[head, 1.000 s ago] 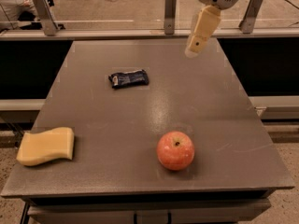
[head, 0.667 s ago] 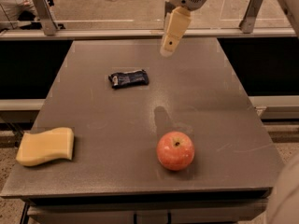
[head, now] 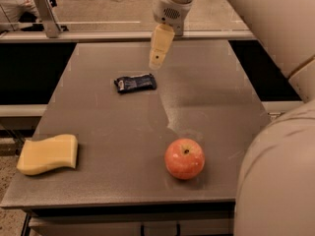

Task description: Move rxbar blueberry near apple

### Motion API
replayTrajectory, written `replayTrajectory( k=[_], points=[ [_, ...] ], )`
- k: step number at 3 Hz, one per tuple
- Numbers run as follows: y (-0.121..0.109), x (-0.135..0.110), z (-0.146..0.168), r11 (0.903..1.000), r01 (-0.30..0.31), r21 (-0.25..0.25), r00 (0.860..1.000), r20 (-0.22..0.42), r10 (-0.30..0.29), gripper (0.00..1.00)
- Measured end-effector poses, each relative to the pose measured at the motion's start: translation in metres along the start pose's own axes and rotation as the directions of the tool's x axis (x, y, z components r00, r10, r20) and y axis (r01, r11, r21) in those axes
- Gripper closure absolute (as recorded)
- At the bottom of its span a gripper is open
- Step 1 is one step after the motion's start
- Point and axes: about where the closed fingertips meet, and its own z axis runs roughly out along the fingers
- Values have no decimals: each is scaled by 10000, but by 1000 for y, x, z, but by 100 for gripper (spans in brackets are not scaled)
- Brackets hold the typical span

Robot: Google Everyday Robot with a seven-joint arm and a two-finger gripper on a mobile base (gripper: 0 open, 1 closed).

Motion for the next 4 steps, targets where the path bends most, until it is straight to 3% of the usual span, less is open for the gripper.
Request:
replayTrajectory(
  k=[1,2,4],
  points=[
    [1,-12,47,9996,230,-149,9993,-280,-234,0],
    [-2,-10,75,9987,168,-486,9999,-7,-168,0],
    [8,-1,90,9974,-129,-715,9995,285,149,0]
  ],
)
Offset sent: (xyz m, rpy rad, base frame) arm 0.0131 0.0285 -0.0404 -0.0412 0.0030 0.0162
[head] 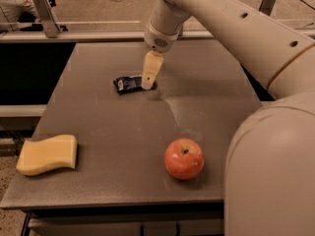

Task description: Move rxbar blueberry near apple

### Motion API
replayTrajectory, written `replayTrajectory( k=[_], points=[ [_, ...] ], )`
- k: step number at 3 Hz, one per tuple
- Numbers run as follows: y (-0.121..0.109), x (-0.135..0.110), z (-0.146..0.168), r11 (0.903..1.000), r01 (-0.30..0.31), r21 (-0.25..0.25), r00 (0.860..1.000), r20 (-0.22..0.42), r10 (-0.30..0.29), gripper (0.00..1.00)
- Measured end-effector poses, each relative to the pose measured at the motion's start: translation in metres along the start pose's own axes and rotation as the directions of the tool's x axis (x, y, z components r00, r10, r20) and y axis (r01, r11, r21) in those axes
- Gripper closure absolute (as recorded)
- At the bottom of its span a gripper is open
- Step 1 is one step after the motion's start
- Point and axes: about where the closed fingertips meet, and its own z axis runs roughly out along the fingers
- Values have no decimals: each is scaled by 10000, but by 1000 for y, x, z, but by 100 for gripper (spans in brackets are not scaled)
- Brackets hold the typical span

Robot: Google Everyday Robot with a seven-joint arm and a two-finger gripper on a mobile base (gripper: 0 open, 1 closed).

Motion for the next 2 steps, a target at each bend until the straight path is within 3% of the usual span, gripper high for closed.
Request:
replayTrajectory(
  k=[1,2],
  points=[
    [3,4,11,9994,-219,-255,9998,-30,219,0],
    [6,6,18,9985,-268,-471,9996,-64,265,18]
  ],
)
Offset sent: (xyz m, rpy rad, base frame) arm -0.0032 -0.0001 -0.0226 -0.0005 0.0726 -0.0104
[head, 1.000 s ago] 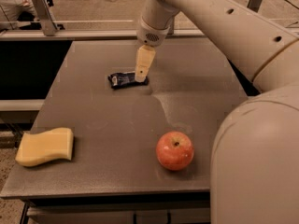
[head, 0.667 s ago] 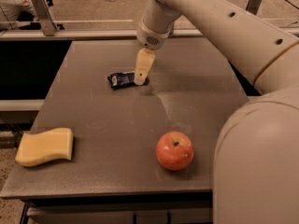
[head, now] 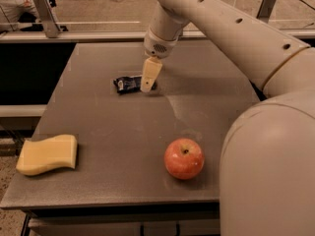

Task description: Move rxbar blueberry near apple

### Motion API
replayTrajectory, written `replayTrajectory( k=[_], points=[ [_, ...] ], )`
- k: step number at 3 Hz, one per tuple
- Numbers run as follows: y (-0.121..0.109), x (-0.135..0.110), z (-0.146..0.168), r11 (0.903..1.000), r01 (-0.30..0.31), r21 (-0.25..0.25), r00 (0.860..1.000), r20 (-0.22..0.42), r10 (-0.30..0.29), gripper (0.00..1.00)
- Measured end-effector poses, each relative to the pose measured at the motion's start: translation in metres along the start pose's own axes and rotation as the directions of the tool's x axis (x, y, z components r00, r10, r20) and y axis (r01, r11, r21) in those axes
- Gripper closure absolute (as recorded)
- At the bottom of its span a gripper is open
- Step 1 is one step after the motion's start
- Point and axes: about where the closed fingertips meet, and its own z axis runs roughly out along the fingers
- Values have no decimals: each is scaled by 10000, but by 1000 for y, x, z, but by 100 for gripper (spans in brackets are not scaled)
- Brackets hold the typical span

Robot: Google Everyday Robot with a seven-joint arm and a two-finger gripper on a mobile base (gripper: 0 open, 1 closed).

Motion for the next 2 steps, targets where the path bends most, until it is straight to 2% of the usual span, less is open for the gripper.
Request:
replayTrajectory(
  k=[1,2],
  points=[
    [2,1,11,9993,-44,-379,10000,-75,41,41],
    [4,0,12,9989,-49,-456,10000,-10,48,64]
  ],
)
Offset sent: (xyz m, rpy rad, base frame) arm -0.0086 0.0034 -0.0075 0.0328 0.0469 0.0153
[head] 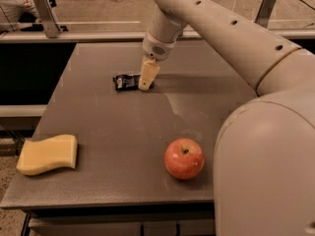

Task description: Move rxbar blueberry near apple

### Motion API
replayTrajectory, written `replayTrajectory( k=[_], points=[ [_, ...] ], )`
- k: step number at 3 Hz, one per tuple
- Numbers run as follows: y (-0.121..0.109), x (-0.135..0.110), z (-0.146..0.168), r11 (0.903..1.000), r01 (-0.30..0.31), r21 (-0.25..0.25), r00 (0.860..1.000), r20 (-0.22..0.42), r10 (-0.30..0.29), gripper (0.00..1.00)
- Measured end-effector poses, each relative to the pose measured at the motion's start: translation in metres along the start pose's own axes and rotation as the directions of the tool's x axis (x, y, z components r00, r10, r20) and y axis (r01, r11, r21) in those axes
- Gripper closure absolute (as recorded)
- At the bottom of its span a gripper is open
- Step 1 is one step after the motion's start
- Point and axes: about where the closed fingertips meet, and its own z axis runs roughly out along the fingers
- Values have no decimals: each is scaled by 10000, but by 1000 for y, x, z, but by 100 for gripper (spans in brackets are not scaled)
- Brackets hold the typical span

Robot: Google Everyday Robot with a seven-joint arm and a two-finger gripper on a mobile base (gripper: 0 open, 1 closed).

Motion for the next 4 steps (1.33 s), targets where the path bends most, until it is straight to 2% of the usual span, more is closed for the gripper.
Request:
replayTrajectory(
  k=[1,2,3,4],
  points=[
    [0,-1,-2,10000,1,0,10000,2,-1,87],
    [0,-1,-2,10000,1,0,10000,5,-1,100],
    [5,15,-23,9999,-72,104,9933,1156,59,100],
    [27,41,-69,9963,261,823,9661,2540,-463,100]
  ],
)
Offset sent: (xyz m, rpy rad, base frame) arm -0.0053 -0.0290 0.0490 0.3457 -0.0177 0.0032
